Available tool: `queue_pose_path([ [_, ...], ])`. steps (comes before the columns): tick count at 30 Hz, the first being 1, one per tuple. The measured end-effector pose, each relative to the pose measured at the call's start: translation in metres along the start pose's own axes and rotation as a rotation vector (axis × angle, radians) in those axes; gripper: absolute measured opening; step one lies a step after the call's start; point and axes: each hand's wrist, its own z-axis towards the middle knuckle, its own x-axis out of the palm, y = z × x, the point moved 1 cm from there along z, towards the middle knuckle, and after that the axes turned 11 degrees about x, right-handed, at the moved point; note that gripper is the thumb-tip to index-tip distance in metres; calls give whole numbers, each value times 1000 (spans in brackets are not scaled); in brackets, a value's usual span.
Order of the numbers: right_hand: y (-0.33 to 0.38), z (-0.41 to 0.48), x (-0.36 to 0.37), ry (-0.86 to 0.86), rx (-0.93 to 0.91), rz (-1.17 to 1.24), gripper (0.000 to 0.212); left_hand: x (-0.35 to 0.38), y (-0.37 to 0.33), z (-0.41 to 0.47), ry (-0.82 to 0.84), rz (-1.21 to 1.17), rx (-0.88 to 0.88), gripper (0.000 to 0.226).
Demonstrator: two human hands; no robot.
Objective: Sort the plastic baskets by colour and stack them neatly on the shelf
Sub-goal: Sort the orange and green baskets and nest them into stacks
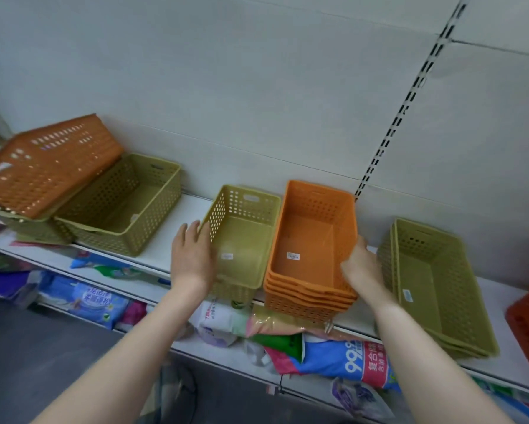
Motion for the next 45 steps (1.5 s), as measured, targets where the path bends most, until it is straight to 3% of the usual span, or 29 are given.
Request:
queue_pose_path([
  [3,3,0,1,24,10,9,43,5,37,7,229,-39,-201,60],
  [5,3,-1,0,39,22,13,43,6,47,11,288,-79,-215,34],
  [7,1,-2,-2,56,27,26,39,6,56,14,239,-68,-178,15],
  [9,-2,-8,-6,48,39,36,36,-6,59,16,144,-83,-155,11],
  [12,0,-22,-10,-135,7,55,39,-35,58,20,-19,-145,-159,13],
  [14,12,-36,-17,-278,-48,91,43,-62,49,23,-126,-203,-101,17],
  [16,34,-52,-24,-311,-92,181,41,-89,35,27,-204,-253,-17,22],
  [18,60,-70,-29,-235,-134,311,45,-111,18,32,-211,-262,40,23],
  [21,91,-92,-38,-89,-116,588,67,-127,-12,37,-194,-291,139,21],
  [24,95,-103,-58,-91,-71,599,57,-127,-45,34,-185,-277,267,25],
  [29,39,-89,-96,-321,25,416,27,-114,-112,20,-179,-440,445,26],
  [34,-55,-63,-149,-496,120,340,31,-80,-187,-1,38,-758,497,38],
  [38,-135,-37,-185,-558,125,336,34,-29,-250,-32,316,-804,528,38],
  [41,-179,-15,-190,-519,132,345,31,6,-282,-58,494,-874,382,42],
  [45,-209,21,-176,-374,134,289,28,53,-305,-69,575,-808,111,44],
])
